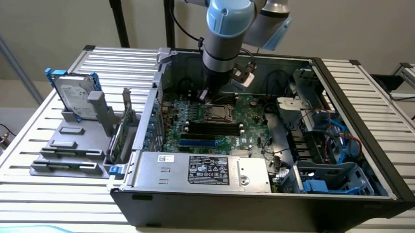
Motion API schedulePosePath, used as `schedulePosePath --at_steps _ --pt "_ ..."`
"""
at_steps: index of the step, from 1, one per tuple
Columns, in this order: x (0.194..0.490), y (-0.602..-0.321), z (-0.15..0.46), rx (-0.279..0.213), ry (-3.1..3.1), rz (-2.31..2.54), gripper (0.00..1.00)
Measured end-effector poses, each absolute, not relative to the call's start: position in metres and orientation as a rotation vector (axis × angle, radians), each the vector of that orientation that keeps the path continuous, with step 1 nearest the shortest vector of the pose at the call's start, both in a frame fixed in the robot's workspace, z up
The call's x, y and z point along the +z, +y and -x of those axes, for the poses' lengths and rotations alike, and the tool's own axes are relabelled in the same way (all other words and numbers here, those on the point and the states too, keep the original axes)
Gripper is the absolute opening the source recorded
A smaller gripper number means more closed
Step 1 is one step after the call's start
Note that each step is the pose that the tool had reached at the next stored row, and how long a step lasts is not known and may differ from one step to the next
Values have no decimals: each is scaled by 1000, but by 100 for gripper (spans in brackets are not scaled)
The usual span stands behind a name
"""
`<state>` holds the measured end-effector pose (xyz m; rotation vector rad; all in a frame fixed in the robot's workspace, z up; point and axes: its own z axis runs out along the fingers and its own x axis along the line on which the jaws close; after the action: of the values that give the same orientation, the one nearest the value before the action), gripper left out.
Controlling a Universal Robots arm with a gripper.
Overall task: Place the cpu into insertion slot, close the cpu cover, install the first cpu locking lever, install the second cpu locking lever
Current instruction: 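Install the first cpu locking lever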
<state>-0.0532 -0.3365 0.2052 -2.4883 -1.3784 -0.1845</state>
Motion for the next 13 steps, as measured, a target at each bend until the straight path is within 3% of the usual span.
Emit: schedulePosePath --at_steps 13 --pt "204 -332 50 -175 -1375 2487 11"
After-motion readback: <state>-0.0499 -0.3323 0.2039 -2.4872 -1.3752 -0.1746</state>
